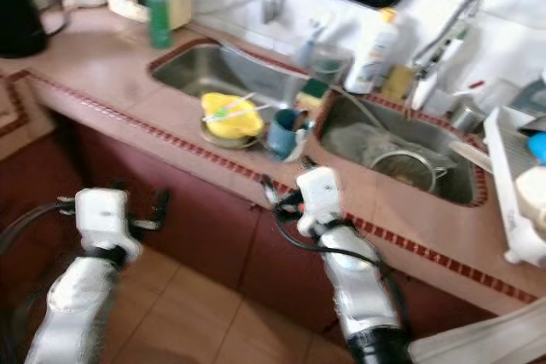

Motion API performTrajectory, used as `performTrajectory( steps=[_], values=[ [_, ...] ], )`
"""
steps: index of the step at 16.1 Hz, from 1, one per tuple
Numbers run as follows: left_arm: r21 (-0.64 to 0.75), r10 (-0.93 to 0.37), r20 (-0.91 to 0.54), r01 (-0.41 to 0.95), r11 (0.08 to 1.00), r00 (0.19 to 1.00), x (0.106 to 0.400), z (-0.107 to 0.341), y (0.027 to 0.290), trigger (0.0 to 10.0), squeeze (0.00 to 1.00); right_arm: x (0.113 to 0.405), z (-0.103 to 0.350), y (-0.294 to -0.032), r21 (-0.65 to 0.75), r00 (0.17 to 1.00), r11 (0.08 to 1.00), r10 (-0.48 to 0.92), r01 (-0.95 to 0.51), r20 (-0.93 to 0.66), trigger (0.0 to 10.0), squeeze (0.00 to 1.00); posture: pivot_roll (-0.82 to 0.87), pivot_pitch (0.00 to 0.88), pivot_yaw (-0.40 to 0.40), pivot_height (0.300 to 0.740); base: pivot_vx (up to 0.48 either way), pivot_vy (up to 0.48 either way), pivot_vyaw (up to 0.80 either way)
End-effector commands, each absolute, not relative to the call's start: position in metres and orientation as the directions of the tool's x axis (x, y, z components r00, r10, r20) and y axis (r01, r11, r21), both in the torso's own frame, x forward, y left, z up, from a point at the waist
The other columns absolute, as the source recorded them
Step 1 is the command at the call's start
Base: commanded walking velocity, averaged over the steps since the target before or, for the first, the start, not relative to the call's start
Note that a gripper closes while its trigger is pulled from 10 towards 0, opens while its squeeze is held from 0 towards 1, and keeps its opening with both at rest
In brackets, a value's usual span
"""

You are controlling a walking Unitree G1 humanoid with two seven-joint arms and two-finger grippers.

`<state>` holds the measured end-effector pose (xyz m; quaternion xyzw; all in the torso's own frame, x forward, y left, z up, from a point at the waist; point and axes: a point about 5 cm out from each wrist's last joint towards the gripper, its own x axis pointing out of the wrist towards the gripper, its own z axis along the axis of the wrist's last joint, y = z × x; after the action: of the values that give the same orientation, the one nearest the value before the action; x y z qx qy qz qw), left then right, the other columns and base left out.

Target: Kitchen organization

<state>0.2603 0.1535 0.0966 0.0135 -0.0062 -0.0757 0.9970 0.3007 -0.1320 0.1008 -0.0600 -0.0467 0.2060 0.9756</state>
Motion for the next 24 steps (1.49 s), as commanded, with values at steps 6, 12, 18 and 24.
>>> performTrajectory(
  steps=[6,12,18,24],
  values=[
    [0.044,-0.142,0.019,0.141,0.989,0.99,0.261,0.1,0.158,10.0,0.0,0.303,0.108,-0.131,-0.139,0.913,0.914,0.397,-0.382,0.099,10.0,0.0,0.07,0.0,-0.155,0.74,0.292,0.0,0.0],
    [0.038,-0.162,0.055,0.16,0.986,0.985,0.263,0.104,0.154,10.0,0.0,0.306,0.109,-0.134,-0.149,0.922,0.922,0.375,-0.359,0.1,10.0,0.0,0.07,0.0,-0.153,0.74,0.092,0.0,0.0],
    [0.036,-0.185,0.072,0.182,0.983,0.98,0.264,0.107,0.15,10.0,0.0,0.31,0.111,-0.137,-0.168,0.929,0.928,0.352,-0.332,0.109,10.0,0.0,0.07,0.0,-0.154,0.74,0.0,0.0,0.0],
    [0.056,-0.212,0.094,0.208,0.977,0.973,0.27,0.112,0.147,10.0,0.0,0.318,0.12,-0.14,-0.186,0.93,0.931,0.341,-0.314,0.138,10.0,0.0,0.06,0.0,-0.151,0.74,0.0,0.0,0.0]
  ],
)
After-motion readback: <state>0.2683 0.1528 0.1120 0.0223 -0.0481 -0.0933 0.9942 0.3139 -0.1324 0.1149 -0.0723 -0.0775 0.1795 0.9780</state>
